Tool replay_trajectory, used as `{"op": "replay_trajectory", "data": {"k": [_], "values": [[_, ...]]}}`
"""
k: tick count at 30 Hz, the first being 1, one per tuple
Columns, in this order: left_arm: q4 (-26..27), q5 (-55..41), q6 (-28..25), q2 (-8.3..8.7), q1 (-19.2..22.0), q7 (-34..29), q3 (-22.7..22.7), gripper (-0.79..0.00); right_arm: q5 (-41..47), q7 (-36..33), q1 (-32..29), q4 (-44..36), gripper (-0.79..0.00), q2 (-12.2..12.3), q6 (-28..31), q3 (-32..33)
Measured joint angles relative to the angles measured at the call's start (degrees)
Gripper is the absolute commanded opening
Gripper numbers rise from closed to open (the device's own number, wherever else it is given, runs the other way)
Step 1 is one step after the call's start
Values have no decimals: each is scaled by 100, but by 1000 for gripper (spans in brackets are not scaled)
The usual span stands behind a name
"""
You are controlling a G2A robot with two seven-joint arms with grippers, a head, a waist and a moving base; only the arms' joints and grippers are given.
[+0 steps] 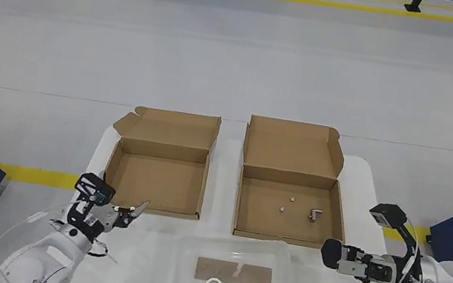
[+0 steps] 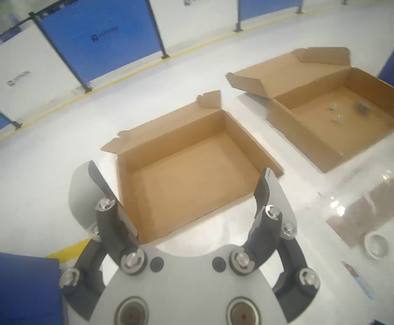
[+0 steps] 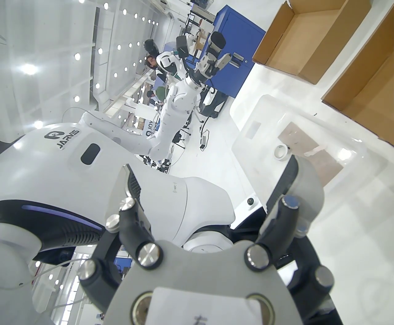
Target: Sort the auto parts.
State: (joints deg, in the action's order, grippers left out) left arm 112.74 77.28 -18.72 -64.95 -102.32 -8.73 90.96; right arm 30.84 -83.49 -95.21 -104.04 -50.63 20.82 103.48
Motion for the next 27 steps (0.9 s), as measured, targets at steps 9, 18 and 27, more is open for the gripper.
{"op": "replay_trajectory", "data": {"k": [9, 18, 27], "values": [[463, 639, -399, 51, -78, -192, -80, 0, 0, 0, 0, 0, 0, 0, 0, 0], [1093, -221, -2023, 144, 60, -2054, -227, 0, 0, 0, 0, 0, 0, 0, 0, 0], [1484, 162, -2273, 164, 117, -2470, -653, 0, 0, 0, 0, 0, 0, 0, 0, 0]]}}
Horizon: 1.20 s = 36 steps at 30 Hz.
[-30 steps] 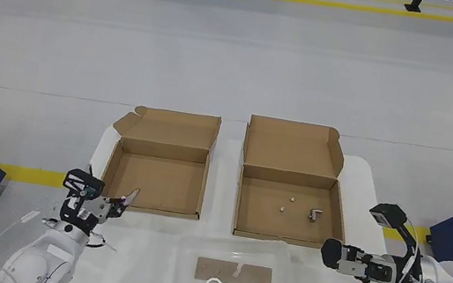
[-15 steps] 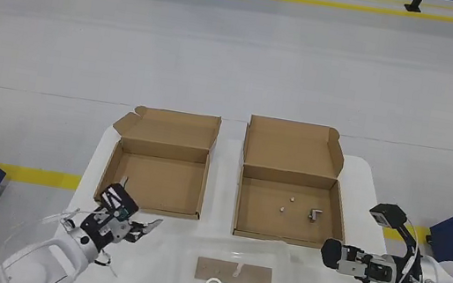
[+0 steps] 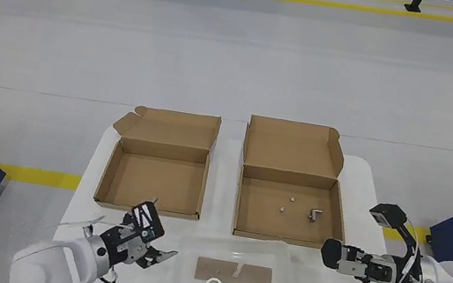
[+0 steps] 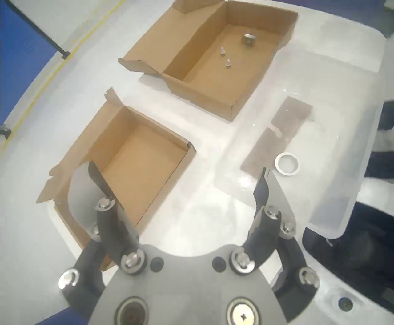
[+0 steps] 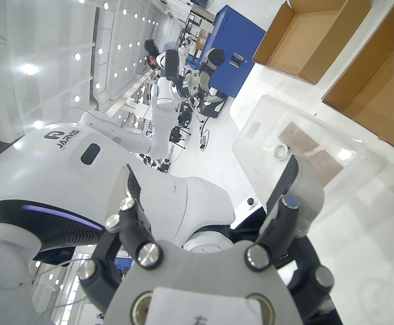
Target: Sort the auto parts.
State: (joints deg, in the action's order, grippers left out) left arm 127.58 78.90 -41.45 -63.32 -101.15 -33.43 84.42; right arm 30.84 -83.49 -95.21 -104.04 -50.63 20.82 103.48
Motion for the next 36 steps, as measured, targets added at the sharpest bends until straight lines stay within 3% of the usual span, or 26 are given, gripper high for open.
{"op": "replay_trajectory", "data": {"k": [7, 11, 14, 21, 25, 28, 36], "values": [[378, -904, -62, 9, 534, -2349, -941, 0, 0, 0, 0, 0, 0, 0, 0, 0], [342, -1438, 569, 18, 1049, -3545, -1706, 0, 0, 0, 0, 0, 0, 0, 0, 0], [302, -1520, 891, 42, 1311, -3835, -1983, 0, 0, 0, 0, 0, 0, 0, 0, 0], [318, -1483, 845, 43, 1284, -3786, -1989, 0, 0, 0, 0, 0, 0, 0, 0, 0], [298, -1066, 941, 92, 1507, -3885, -2678, 0, 0, 0, 0, 0, 0, 0, 0, 0], [145, -1268, 1191, 119, 2022, -4137, -3352, 0, 0, 0, 0, 0, 0, 0, 0, 0], [-471, -2689, 2353, 43, 4014, -5302, -5008, 0, 0, 0, 0, 0, 0, 0, 0, 0]]}}
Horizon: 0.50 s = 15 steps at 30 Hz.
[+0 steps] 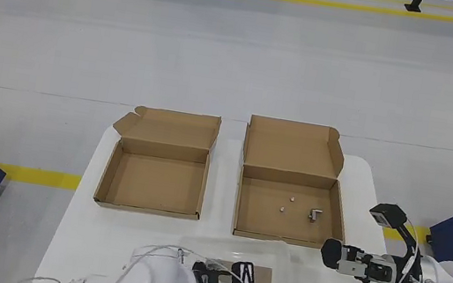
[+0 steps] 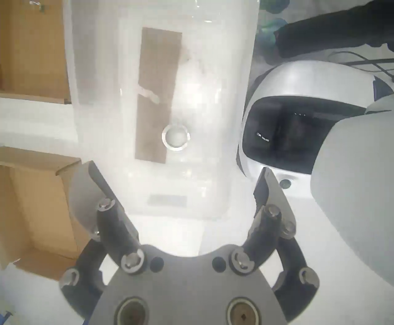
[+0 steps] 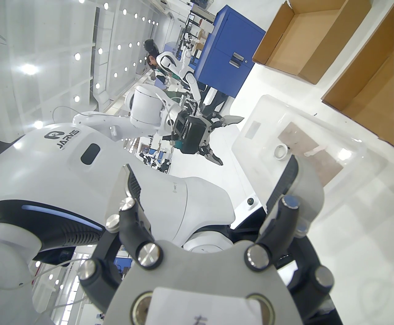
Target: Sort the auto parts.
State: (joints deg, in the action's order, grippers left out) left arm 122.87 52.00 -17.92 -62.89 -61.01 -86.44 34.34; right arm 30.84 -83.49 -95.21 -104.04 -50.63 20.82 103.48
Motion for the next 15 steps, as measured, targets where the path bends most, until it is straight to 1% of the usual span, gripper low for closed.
{"op": "replay_trajectory", "data": {"k": [2, 3, 10, 15], "values": [[-215, -193, 175, -63, 352, -161, -207, 0, 0, 0, 0, 0, 0, 0, 0, 0], [-266, -206, 188, -76, 418, -168, -242, 0, 0, 0, 0, 0, 0, 0, 0, 0], [-287, -176, 172, -74, 400, -133, -245, 0, 0, 0, 0, 0, 0, 0, 0, 0], [-556, 99, -93, -84, 282, 255, -447, 0, 0, 0, 0, 0, 0, 0, 0, 0]]}}
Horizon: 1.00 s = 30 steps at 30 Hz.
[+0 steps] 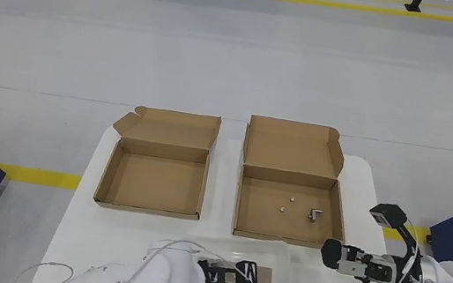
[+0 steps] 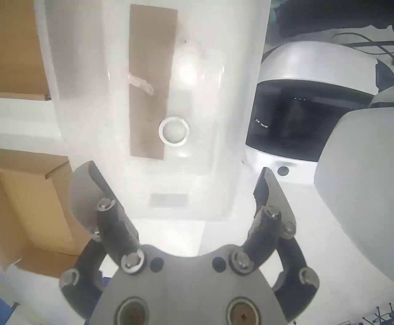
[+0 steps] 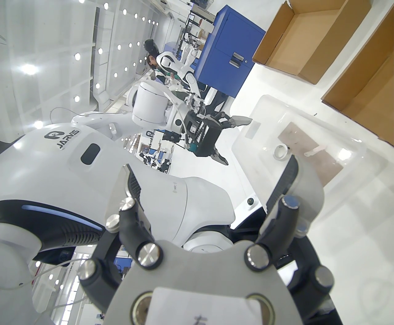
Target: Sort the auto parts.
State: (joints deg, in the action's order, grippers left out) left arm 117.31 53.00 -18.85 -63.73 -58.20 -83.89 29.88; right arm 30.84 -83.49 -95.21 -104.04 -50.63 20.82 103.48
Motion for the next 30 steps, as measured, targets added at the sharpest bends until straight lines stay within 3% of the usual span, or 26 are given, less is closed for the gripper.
{"op": "replay_trajectory", "data": {"k": [11, 22, 30], "values": [[-973, 169, 162, -370, 482, 235, -556, 0, 0, 0, 0, 0, 0, 0, 0, 0], [-1114, 300, 178, -436, 481, 275, -707, 0, 0, 0, 0, 0, 0, 0, 0, 0], [-1702, 249, 337, -723, 819, 39, -948, 0, 0, 0, 0, 0, 0, 0, 0, 0]]}}
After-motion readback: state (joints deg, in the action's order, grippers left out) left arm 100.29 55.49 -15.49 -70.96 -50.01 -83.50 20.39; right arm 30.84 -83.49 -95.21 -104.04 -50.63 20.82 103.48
